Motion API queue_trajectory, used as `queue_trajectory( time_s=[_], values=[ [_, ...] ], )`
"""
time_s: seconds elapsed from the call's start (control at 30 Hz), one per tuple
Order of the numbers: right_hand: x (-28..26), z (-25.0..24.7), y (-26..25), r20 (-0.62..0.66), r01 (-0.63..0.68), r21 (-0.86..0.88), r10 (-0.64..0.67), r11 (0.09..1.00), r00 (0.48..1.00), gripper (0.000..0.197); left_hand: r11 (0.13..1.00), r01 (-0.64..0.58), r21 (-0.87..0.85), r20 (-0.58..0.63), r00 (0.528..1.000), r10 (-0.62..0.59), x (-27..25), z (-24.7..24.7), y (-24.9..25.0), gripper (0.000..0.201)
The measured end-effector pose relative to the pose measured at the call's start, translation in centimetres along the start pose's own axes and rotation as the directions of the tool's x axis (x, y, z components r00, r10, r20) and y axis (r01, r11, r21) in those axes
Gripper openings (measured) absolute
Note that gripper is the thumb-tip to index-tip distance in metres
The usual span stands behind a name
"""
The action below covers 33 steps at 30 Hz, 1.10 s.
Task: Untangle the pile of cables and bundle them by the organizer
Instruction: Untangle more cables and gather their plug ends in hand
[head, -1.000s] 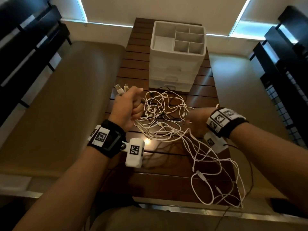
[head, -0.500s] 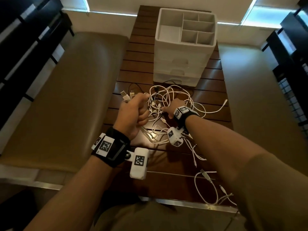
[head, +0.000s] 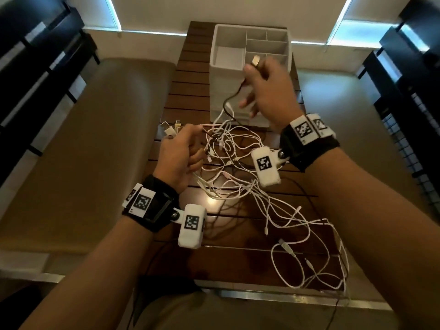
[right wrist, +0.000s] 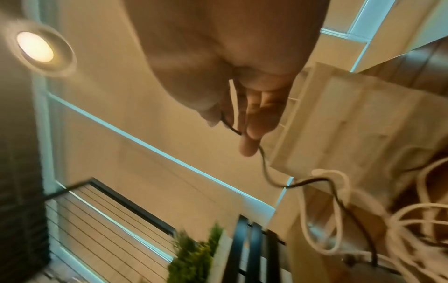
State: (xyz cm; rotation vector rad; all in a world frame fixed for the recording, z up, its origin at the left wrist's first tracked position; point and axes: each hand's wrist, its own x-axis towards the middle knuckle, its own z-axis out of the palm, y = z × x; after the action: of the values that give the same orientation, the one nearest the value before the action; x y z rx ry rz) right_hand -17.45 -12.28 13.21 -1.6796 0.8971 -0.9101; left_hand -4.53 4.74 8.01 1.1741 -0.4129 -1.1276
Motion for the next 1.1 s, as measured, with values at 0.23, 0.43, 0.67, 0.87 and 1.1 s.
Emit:
queue_trajectory(
  time_s=[0.23, 0.43, 0.67, 0.87, 1.1],
  values=[
    [-0.9, -1.6, -2.9, 0.070, 0.082, 0.011, -0.082, 0.997, 0.994, 0.018, 0.999, -0.050, -0.020, 0.058, 0.997, 0.051, -0.5, 1.7, 0.0, 0.053],
    [-0.8, -3.4, -5.4, 0.049, 0.382, -0.258, -0.383, 0.887, 0.922, 0.013, 0.997, -0.070, -0.044, 0.052, 0.996, 0.072, -1.4, 2.8, 0.9, 0.056],
    [-4.1, -2.5, -5.2, 0.234, 0.462, -0.302, -0.406, 0.834, 0.884, 0.021, 0.982, -0.170, -0.080, 0.018, 0.985, 0.172, -1.6, 3.9, 1.6, 0.051],
    [-8.3, 0.9, -1.3, 0.225, 0.336, -0.222, -0.288, 0.915, 0.931, 0.004, 0.962, -0.272, -0.020, 0.056, 0.960, 0.273, -3.0, 5.9, 0.9, 0.029],
    [-10.8, 2.0, 0.2, 0.054, 0.233, -0.086, -0.229, 0.969, 0.972, 0.016, 0.964, -0.265, -0.028, -0.003, 0.964, 0.265, -2.3, 6.0, -0.6, 0.022]
  ],
)
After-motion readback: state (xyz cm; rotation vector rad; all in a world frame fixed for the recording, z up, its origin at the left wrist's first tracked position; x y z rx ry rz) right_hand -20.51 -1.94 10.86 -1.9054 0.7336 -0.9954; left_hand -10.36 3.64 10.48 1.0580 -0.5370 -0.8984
